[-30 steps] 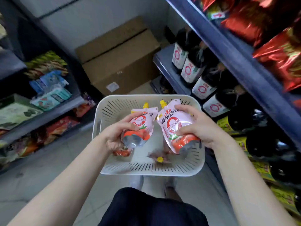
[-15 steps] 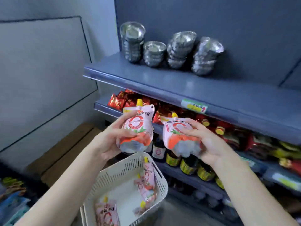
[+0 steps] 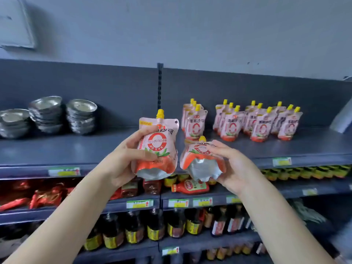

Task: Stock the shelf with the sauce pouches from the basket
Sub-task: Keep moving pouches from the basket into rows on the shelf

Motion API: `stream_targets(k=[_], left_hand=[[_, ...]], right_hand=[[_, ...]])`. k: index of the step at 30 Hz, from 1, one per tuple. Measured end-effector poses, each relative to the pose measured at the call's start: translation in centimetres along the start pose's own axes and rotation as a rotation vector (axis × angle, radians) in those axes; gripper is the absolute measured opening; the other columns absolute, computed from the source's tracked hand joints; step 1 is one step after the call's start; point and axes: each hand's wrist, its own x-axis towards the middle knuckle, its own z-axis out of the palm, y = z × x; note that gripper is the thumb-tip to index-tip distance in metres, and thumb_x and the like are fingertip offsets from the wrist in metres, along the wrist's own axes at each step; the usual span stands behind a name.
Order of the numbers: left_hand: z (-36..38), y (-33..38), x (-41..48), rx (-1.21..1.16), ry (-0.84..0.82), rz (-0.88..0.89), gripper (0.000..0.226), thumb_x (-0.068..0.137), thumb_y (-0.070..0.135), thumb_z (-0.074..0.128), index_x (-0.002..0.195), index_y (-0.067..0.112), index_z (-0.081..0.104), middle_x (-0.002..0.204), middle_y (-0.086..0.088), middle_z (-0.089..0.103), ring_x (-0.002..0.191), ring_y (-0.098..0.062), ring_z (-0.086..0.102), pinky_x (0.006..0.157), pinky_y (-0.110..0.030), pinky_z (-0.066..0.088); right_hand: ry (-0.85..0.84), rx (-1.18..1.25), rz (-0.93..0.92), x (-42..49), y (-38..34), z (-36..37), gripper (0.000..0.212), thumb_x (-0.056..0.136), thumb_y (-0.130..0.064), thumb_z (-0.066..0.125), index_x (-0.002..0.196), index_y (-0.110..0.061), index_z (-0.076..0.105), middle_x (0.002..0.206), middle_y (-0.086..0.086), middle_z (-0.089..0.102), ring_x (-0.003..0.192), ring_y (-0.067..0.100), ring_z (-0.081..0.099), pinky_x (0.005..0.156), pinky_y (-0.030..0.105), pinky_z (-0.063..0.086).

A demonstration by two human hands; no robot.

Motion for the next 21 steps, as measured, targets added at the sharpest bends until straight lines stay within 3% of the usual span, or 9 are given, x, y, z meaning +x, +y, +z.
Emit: stream_targets(k=[3, 6, 10, 13, 19, 21], left_hand=[[8.3, -4.1, 6.0, 0.012, -0.05, -0.023, 0.087, 0.045, -0.016, 0.072, 0.122, 0.022, 0.063, 0.114, -0.011, 0.067, 0.093, -0.028, 0.069, 0.065, -0.035, 0.058], [15.9, -8.5, 11.5, 0.019, -0.098, -0.075, 0.088, 0.049, -0.022, 0.065, 0.122, 0.026, 0.064, 0.111, -0.012, 0.069, 0.089, -0.029, 0.07, 0.063, -0.038, 0.058], [24.1, -13.6, 18.0, -0.042, -0.091, -0.162, 0.089, 0.05, -0.018, 0.068, 0.125, 0.03, 0.06, 0.115, -0.012, 0.069, 0.092, -0.031, 0.07, 0.065, -0.041, 0.06], [28.6, -16.5, 23.0, -0.04, -0.128, -0.218, 0.1, 0.051, -0.02, 0.067, 0.135, 0.032, 0.05, 0.107, -0.001, 0.074, 0.096, -0.031, 0.07, 0.071, -0.043, 0.059], [34.1, -21.9, 35.1, 0.059, -0.221, -0.276, 0.099, 0.066, -0.032, 0.059, 0.141, 0.029, 0.043, 0.111, -0.002, 0.07, 0.098, -0.031, 0.07, 0.078, -0.048, 0.058], [35.8, -23.7, 39.7, 0.096, -0.265, -0.298, 0.097, 0.067, -0.031, 0.06, 0.142, 0.027, 0.04, 0.115, -0.006, 0.067, 0.097, -0.03, 0.071, 0.079, -0.047, 0.058]], right_hand=[[0.099, -0.119, -0.106, -2.0, -4.0, -8.5, 0.063, 0.061, -0.002, 0.078, 0.118, -0.021, 0.062, 0.112, 0.005, 0.071, 0.082, 0.021, 0.073, 0.061, 0.031, 0.057], [0.167, -0.214, -0.175, -3.6, -7.6, -16.3, 0.085, 0.048, 0.007, 0.078, 0.125, -0.027, 0.061, 0.113, 0.016, 0.07, 0.094, 0.032, 0.072, 0.08, 0.045, 0.059], [0.27, -0.184, -0.21, -4.1, -11.3, -26.1, 0.087, 0.041, 0.007, 0.08, 0.119, -0.027, 0.064, 0.116, 0.019, 0.068, 0.098, 0.035, 0.07, 0.083, 0.049, 0.057], [0.345, -0.156, -0.218, -3.0, -13.1, -32.5, 0.086, 0.039, 0.003, 0.083, 0.118, -0.026, 0.065, 0.121, 0.017, 0.065, 0.099, 0.035, 0.07, 0.085, 0.051, 0.056], [0.517, -0.13, -0.233, 2.7, -16.5, -44.0, 0.073, 0.041, 0.0, 0.077, 0.112, -0.017, 0.07, 0.101, 0.014, 0.074, 0.078, 0.027, 0.072, 0.068, 0.034, 0.058], [0.559, -0.137, -0.232, 4.8, -18.2, -47.7, 0.074, 0.042, -0.001, 0.079, 0.114, -0.013, 0.068, 0.106, 0.017, 0.072, 0.081, 0.027, 0.072, 0.064, 0.03, 0.057]])
